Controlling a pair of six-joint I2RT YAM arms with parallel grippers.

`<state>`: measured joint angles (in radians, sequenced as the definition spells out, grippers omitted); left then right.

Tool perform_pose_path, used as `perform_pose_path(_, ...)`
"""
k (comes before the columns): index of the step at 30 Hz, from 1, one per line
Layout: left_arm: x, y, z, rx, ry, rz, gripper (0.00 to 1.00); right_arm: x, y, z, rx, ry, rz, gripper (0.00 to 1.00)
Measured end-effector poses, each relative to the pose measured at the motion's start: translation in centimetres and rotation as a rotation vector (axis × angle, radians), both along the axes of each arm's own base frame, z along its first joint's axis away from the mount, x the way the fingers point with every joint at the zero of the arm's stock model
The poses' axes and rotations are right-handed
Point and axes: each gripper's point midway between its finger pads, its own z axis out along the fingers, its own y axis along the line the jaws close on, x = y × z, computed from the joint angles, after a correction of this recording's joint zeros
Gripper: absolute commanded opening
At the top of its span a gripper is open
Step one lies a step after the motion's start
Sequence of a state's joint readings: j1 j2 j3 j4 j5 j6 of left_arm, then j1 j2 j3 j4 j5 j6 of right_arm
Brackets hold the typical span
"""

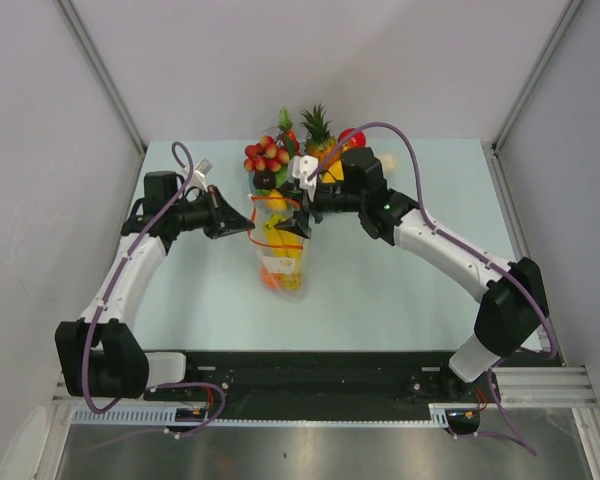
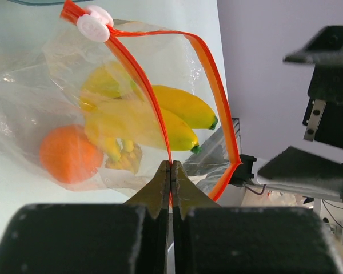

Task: Place the food in the zip-top bag and seal the zipper
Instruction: Place the fake fruit in the zipper food storage bag, then adjust the zipper food storage bag at the center of the board.

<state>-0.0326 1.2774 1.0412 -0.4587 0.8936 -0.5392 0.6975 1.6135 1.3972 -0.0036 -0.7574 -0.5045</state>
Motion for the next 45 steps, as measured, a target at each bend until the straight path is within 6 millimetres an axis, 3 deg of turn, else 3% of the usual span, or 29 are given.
perform_pose_path(3,0.0,0.0,0.1,0.000,-0.003,0.000,0.00,1.7,-1.7,-0.3,-0.017,0.099,-0.141,0.81)
perform_pose_path(8,0.0,0.0,0.0,0.000,-0.002,-0.001,0.00,3.5,-4.0,-2.6,-0.081,0.301,-0.306,0.72)
perform_pose_path(14,-0.1,0.0,0.0,0.001,-0.004,-0.002,0.00,4.8,-3.5,-4.9,-0.156,0.479,-0.356,0.53)
perform_pose_path(19,-0.1,0.0,-0.1,0.008,-0.014,-0.009,0.00,6.2,-2.5,-7.7,-0.236,0.602,-0.371,0.00)
perform_pose_path(24,-0.4,0.2,-0.6,0.037,-0.009,-0.011,0.00,5.0,-2.9,-9.3,-0.296,0.721,-0.354,0.00)
perform_pose_path(28,-0.8,0.5,0.5,0.079,-0.010,-0.017,0.00,3.9,-2.1,-6.3,-0.251,0.747,-0.299,0.00)
perform_pose_path(34,-1.9,0.0,6.4,0.159,-0.144,-0.075,0.00,-0.4,-1.3,0.1,-0.191,0.729,-0.182,0.00)
perform_pose_path(37,-3.1,-0.1,6.4,0.188,-0.147,-0.094,0.00,-1.0,-0.9,1.6,-0.174,0.718,-0.164,0.00)
perform_pose_path(40,-3.0,-0.2,4.4,0.191,-0.073,-0.104,0.00,0.8,-0.3,0.9,-0.184,0.730,-0.190,0.00)
perform_pose_path(45,-0.8,1.0,-0.7,0.260,0.080,-0.079,0.00,5.4,0.0,-5.0,-0.275,0.836,-0.273,0.00)
